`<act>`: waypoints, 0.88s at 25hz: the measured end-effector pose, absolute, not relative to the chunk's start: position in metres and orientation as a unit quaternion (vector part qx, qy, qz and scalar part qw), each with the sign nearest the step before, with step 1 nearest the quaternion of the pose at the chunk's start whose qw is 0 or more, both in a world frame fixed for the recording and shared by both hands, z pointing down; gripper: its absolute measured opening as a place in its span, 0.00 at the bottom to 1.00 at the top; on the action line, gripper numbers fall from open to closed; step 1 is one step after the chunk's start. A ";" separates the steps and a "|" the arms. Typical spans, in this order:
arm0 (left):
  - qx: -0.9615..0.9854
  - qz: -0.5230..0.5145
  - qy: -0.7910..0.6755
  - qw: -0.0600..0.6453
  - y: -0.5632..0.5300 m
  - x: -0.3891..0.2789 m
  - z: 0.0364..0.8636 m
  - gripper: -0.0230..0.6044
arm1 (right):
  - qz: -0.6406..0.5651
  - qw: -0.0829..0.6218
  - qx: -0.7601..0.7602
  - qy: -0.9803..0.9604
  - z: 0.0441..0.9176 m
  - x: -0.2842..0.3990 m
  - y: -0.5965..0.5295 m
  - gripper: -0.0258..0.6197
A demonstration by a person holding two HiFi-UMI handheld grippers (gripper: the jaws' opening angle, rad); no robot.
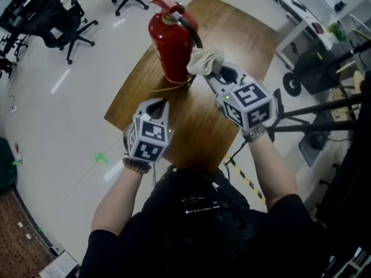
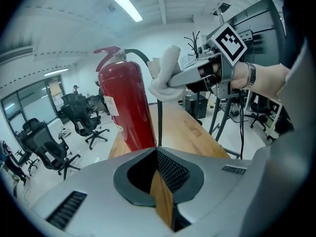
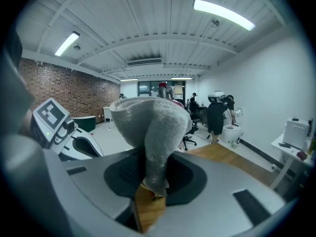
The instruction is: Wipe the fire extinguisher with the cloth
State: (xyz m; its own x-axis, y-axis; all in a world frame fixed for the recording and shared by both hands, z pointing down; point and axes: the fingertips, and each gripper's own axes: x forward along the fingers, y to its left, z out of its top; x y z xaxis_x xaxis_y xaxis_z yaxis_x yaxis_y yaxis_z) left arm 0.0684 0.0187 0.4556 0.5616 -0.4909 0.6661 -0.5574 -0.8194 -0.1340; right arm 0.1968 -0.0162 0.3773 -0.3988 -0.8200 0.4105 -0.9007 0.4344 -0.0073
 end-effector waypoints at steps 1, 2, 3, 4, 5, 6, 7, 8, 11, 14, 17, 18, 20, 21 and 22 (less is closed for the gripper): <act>0.882 0.364 -0.297 0.045 0.019 0.068 0.456 0.04 | 0.120 0.177 0.519 -0.827 0.385 0.198 -0.017 0.21; 0.881 0.366 -0.297 0.044 0.018 0.068 0.456 0.04 | 0.126 0.177 0.520 -0.826 0.392 0.199 -0.018 0.21; 0.880 0.368 -0.296 0.044 0.018 0.067 0.457 0.04 | 0.131 0.177 0.520 -0.825 0.399 0.200 -0.018 0.21; 0.880 0.370 -0.296 0.044 0.018 0.067 0.458 0.04 | 0.136 0.178 0.520 -0.824 0.406 0.200 -0.019 0.21; 0.879 0.371 -0.297 0.044 0.018 0.065 0.459 0.04 | 0.142 0.180 0.520 -0.823 0.414 0.199 -0.020 0.21; 0.878 0.373 -0.297 0.045 0.018 0.064 0.461 0.04 | 0.148 0.182 0.520 -0.822 0.422 0.199 -0.021 0.21; 0.877 0.375 -0.297 0.046 0.019 0.063 0.462 0.04 | 0.153 0.185 0.519 -0.820 0.430 0.199 -0.022 0.21; 0.876 0.377 -0.298 0.047 0.019 0.061 0.464 0.04 | 0.159 0.188 0.518 -0.819 0.438 0.198 -0.023 0.21; 0.873 0.383 -0.299 0.052 0.019 0.057 0.467 0.04 | 0.173 0.199 0.515 -0.816 0.460 0.197 -0.026 0.21; 0.870 0.389 -0.299 0.052 0.019 0.051 0.469 0.04 | 0.192 0.208 0.512 -0.811 0.486 0.193 -0.029 0.21; 0.867 0.394 -0.301 0.053 0.020 0.045 0.472 0.04 | 0.217 0.213 0.510 -0.804 0.518 0.194 -0.030 0.21; 0.866 0.396 -0.302 0.054 0.020 0.043 0.474 0.04 | 0.222 0.216 0.511 -0.802 0.527 0.194 -0.031 0.21; 0.864 0.399 -0.302 0.053 0.019 0.039 0.475 0.04 | 0.233 0.223 0.510 -0.797 0.543 0.194 -0.032 0.21; 0.864 0.400 -0.302 0.053 0.019 0.037 0.476 0.04 | 0.238 0.227 0.510 -0.795 0.550 0.193 -0.032 0.21; 0.863 0.401 -0.302 0.053 0.020 0.035 0.476 0.04 | 0.243 0.231 0.509 -0.793 0.556 0.192 -0.033 0.21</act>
State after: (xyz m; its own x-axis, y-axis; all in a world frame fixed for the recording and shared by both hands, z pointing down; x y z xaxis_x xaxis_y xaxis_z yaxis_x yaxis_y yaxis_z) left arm 0.0353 0.0196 0.4763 0.4956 -0.4795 0.7242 -0.5646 -0.8114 -0.1509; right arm 0.1921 -0.0328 0.5557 -0.3752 -0.6950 0.6134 -0.9192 0.3642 -0.1497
